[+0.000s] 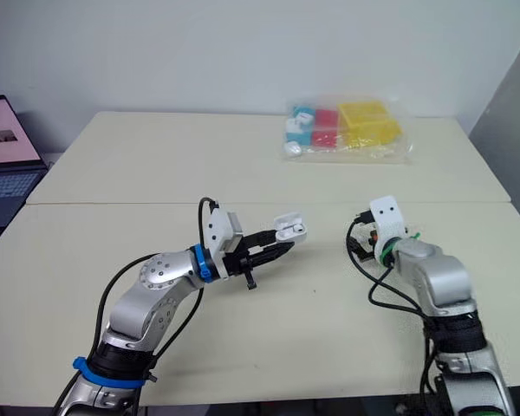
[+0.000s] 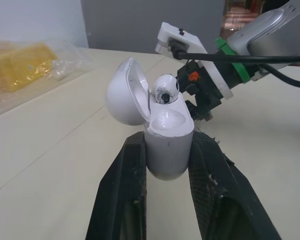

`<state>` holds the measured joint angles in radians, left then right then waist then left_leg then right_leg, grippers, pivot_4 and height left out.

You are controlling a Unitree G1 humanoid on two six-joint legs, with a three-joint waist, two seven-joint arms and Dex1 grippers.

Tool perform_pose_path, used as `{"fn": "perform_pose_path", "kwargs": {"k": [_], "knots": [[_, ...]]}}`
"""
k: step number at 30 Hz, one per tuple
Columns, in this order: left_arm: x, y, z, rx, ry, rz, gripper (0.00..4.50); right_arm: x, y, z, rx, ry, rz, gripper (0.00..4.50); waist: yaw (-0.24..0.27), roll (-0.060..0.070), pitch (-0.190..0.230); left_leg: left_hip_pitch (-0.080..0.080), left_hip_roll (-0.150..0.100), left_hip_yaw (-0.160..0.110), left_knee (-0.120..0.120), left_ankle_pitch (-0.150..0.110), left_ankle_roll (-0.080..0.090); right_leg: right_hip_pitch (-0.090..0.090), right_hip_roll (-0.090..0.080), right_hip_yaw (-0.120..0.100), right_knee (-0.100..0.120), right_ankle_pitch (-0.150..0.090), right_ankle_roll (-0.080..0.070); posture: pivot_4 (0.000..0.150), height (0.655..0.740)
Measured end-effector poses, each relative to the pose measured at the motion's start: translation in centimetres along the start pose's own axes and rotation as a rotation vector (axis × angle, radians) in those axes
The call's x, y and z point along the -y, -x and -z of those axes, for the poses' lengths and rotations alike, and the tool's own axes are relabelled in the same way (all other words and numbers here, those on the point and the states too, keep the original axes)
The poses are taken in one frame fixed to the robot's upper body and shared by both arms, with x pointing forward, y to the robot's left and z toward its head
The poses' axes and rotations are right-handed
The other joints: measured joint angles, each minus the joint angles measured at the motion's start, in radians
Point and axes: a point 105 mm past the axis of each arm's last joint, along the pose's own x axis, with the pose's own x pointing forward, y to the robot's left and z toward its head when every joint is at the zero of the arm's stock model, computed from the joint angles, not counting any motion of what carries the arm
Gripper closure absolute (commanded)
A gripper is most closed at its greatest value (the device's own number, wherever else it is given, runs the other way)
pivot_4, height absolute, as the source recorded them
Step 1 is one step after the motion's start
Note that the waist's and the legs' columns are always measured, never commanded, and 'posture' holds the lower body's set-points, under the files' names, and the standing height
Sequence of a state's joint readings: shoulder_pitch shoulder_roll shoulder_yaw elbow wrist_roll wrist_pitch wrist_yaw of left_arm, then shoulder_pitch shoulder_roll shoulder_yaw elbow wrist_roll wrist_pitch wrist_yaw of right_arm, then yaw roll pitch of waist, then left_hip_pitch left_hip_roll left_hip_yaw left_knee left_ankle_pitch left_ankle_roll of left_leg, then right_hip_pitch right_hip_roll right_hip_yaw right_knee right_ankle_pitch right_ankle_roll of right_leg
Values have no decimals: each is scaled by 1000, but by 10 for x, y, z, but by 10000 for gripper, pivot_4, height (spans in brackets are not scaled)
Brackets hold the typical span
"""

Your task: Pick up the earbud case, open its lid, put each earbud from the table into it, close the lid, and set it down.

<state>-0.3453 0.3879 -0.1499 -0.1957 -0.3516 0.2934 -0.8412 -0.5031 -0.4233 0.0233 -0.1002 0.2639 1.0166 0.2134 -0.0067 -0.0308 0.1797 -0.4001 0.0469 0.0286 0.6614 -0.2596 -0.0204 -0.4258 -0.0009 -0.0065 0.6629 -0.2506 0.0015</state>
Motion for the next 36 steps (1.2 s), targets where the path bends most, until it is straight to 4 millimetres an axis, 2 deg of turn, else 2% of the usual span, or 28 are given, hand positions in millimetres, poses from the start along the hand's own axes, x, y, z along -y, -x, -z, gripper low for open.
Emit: {"fn": "perform_pose_path", "kwargs": {"k": [6,9,20,24,33,36], "knots": [[0,1,1,-5,0,-1,37255,-2,-6,5,-7,-32,13,0,3,0,0,0,0,0,0,0,0,0,0,-1,0,0,0,1500,7358],[0,1,2,-7,3,-1,37255,-2,-6,7,-11,-37,17,5792,3,0,0,1,0,-1,0,0,0,1,0,-2,1,0,0,1500,7358],[1,2,4,-12,6,-1,37254,-6,2,7,-15,-64,24,44951,5,0,-1,1,0,-2,1,0,0,2,-1,-3,0,0,0,1500,7358],[1,3,5,-13,8,-2,37255,-5,3,6,-12,-66,24,45000,5,1,-1,2,0,-2,1,0,0,2,-1,-3,1,0,0,1500,7358],[1,3,5,-14,9,-5,37255,-6,17,7,-14,-25,-96,45000,4,1,-1,1,0,-2,1,0,0,2,-1,-3,0,0,0,1500,7358],[1,3,6,-14,11,-6,37255,-18,19,2,40,-26,-171,45000,4,1,-1,1,0,-2,1,0,0,2,0,-3,1,0,0,1500,7358]]}}
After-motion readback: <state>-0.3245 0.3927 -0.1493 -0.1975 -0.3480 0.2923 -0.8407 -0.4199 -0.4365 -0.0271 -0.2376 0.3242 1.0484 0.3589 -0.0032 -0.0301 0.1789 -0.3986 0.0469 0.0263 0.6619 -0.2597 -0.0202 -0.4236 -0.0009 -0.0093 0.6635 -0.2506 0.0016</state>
